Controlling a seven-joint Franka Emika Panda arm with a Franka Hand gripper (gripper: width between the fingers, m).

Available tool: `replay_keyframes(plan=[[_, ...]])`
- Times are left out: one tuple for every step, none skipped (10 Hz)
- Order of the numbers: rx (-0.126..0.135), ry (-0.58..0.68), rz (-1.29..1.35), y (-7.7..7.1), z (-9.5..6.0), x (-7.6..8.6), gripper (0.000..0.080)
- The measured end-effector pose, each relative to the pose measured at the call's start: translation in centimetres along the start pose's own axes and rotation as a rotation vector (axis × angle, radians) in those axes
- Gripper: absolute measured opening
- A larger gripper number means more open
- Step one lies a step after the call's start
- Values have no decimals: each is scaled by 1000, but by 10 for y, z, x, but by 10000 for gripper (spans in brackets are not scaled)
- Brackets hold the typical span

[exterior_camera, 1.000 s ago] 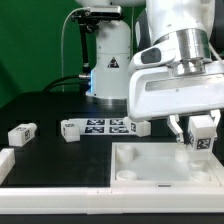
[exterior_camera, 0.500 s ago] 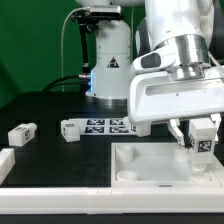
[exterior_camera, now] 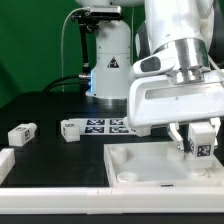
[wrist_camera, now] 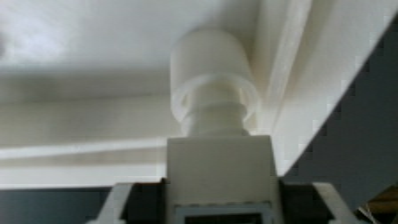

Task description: Assemble one leg

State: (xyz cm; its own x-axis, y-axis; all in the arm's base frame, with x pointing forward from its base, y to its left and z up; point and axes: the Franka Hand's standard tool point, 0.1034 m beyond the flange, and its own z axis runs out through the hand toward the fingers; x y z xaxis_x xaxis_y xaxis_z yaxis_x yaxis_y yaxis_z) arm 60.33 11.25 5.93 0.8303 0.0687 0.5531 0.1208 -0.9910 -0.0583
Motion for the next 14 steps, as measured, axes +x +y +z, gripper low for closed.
replay_keyframes(plan=[[-1, 4, -1, 1, 1, 1, 290], [-1, 7, -1, 1, 1, 1, 290], [-1, 6, 1, 1, 0, 1, 290], [-2, 3, 5, 1, 0, 1, 290], [-1, -22, 4, 1, 2, -2, 290], [-1, -28, 4, 1, 2, -3, 401], [-1, -28, 4, 1, 2, -3, 543], [-1, -29, 3, 1, 2, -3, 543], [-1, -30, 2, 1, 3, -4, 627], [-1, -30, 2, 1, 3, -4, 645], [-1, -30, 2, 1, 3, -4, 648], [-1, -30, 1, 1, 3, -4, 648], [-1, -35, 3, 1, 2, -3, 649], [-2, -36, 4, 2, -5, 3, 649]])
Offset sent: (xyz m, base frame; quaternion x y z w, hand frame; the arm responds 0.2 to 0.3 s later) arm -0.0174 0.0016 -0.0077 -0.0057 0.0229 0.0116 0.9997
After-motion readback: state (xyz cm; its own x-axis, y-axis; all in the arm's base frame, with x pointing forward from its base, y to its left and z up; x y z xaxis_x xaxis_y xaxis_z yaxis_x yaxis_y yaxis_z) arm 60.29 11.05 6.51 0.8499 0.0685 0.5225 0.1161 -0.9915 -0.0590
